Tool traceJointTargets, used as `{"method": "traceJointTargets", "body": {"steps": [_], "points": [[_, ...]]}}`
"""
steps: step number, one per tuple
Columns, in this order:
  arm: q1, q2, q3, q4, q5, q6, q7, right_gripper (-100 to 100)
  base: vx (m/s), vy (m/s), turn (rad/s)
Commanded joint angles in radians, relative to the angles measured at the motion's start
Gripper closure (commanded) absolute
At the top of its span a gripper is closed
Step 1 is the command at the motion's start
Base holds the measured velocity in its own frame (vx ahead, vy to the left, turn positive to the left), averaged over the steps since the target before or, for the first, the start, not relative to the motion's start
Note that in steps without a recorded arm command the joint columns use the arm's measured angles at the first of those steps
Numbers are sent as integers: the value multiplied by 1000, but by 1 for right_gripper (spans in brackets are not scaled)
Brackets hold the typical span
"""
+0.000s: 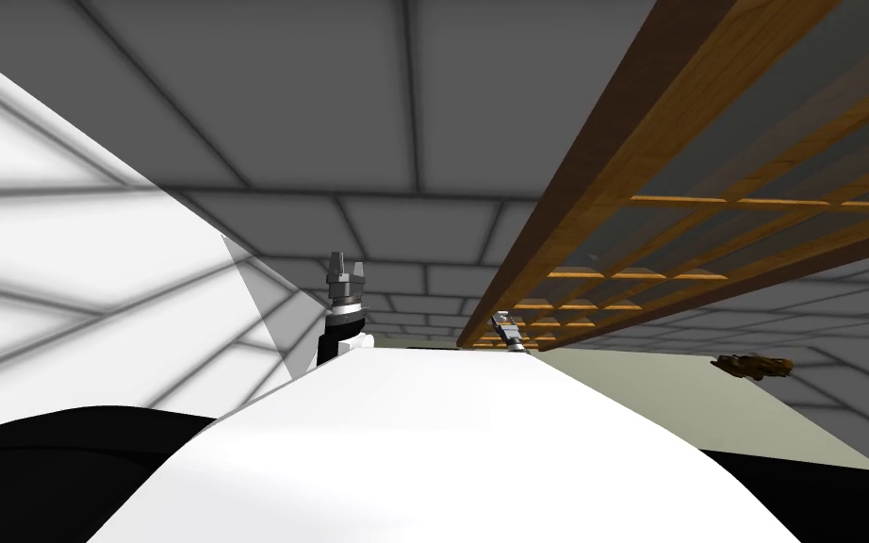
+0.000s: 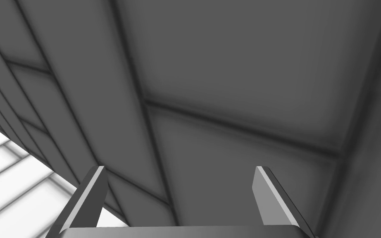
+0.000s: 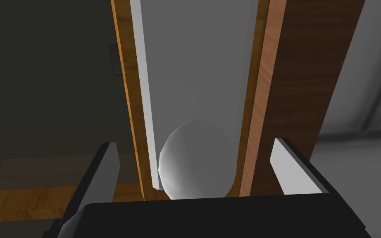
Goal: Pull the door open
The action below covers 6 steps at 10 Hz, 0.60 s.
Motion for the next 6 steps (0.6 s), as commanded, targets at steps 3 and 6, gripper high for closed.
{"method": "traceJointTargets", "body": {"steps": [3, 6], "points": [[0, 0, 0, 0, 0, 0, 0, 100, 1, -1, -4], [0, 0, 0, 0, 0, 0, 0, 100, 0, 0, 0]]}}
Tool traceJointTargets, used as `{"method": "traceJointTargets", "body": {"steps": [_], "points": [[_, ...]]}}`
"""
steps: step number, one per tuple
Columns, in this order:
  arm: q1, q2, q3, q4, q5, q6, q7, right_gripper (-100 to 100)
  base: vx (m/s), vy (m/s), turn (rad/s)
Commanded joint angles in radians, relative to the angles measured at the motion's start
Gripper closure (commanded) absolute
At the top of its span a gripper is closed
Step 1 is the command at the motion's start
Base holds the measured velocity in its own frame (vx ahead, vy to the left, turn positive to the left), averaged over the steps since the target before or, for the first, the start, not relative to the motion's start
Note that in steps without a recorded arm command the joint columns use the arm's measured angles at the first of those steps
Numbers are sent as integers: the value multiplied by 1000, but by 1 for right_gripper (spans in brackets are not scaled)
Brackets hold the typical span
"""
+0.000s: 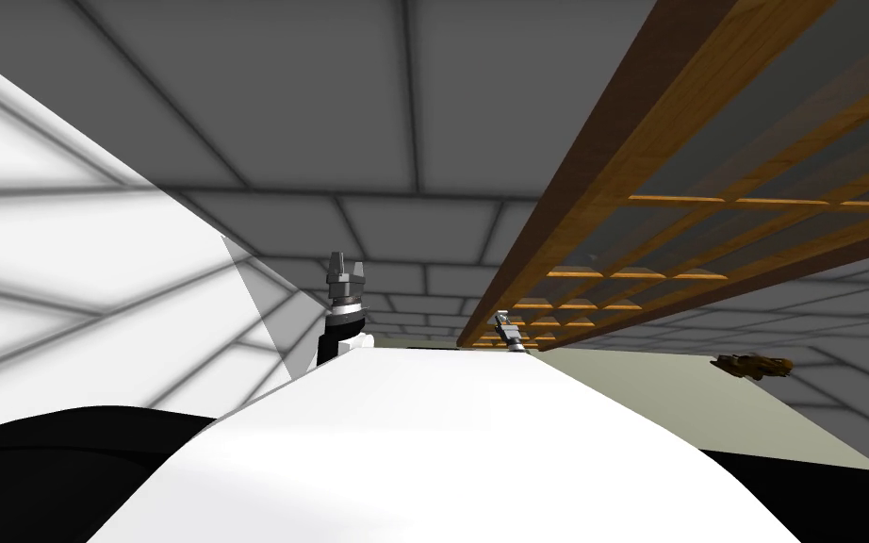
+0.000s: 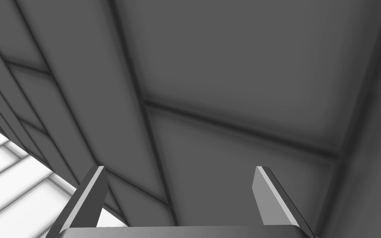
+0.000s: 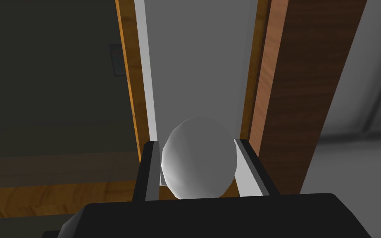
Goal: Pull the door open
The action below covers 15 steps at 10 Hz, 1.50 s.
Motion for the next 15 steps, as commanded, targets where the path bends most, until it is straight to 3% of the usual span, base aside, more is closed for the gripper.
{"method": "traceJointTargets", "body": {"steps": [1, 15], "points": [[0, 0, 0, 0, 0, -1, 0, 100, 0, 0, 0], [-20, -2, 47, 6, -95, 17, -314, 100, -42, -16, 42]]}}
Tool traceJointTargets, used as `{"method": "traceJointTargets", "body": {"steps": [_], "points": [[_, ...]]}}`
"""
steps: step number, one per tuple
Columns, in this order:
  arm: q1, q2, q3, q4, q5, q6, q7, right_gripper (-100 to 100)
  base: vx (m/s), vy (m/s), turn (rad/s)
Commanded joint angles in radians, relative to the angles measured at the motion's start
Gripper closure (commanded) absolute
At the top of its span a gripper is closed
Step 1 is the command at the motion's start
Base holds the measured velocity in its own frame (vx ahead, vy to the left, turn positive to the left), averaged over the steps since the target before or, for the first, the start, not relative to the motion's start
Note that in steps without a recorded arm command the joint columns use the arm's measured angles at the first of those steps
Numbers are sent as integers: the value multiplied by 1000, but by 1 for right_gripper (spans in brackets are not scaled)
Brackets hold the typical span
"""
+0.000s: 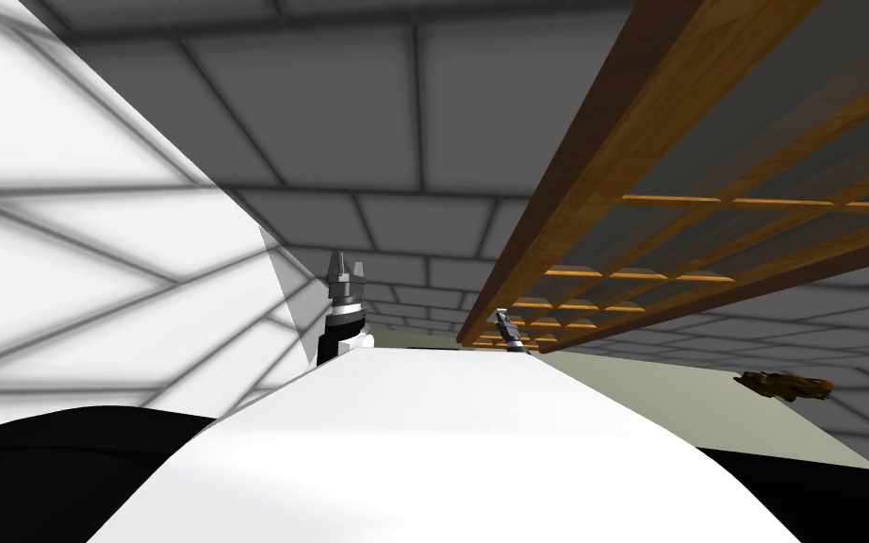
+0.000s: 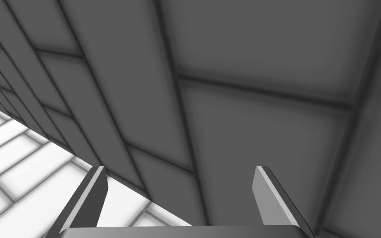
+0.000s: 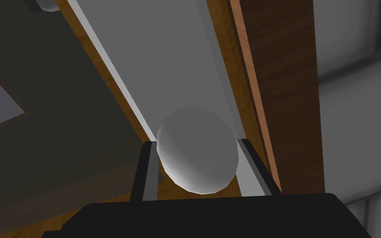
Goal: Pull the door open
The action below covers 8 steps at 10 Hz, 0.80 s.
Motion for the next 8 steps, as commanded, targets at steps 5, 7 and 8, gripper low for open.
{"method": "traceJointTargets", "body": {"steps": [5, 7, 8], "points": [[-12, 2, 24, 13, -44, 4, -145, 100, -38, -16, 43], [-14, 1, 29, 13, -56, 6, -194, 100, -36, -13, 36], [-17, 1, 36, 14, -68, 8, -218, 100, -55, -23, 76]]}}
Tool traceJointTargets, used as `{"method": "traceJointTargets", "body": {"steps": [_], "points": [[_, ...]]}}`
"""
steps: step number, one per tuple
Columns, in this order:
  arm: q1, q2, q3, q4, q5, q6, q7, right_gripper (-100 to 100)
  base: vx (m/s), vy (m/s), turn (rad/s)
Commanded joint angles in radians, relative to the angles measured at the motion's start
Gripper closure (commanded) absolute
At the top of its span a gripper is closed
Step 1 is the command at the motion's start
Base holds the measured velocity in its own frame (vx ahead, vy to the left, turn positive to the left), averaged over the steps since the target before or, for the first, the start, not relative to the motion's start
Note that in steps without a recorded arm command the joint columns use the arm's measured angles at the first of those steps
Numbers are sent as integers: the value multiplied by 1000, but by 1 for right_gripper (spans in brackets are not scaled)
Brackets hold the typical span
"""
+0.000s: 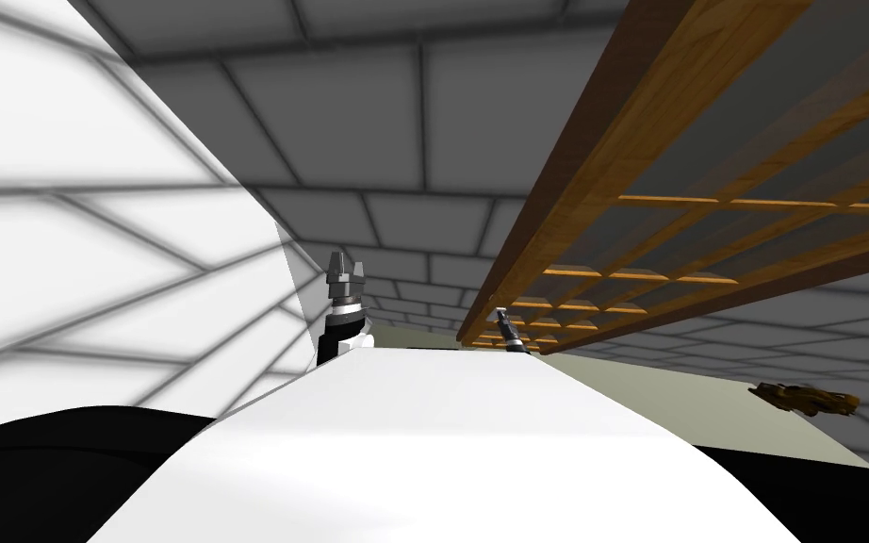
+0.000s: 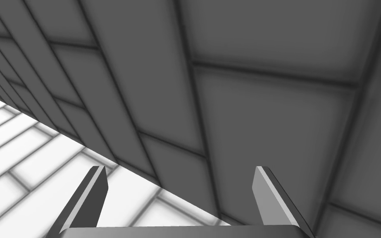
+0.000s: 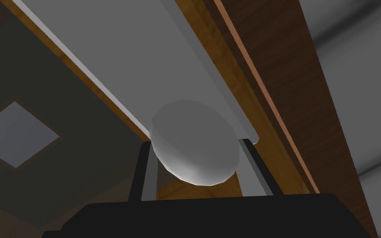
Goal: Pull the door open
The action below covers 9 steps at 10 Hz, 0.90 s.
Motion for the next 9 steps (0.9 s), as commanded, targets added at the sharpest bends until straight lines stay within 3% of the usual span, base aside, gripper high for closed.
{"method": "traceJointTargets", "body": {"steps": [1, 9], "points": [[3, 6, 10, -3, -5, 5, -40, 100, -41, -16, 25], [-11, 4, 41, 2, -69, 17, -238, 100, -34, -15, 42]]}}
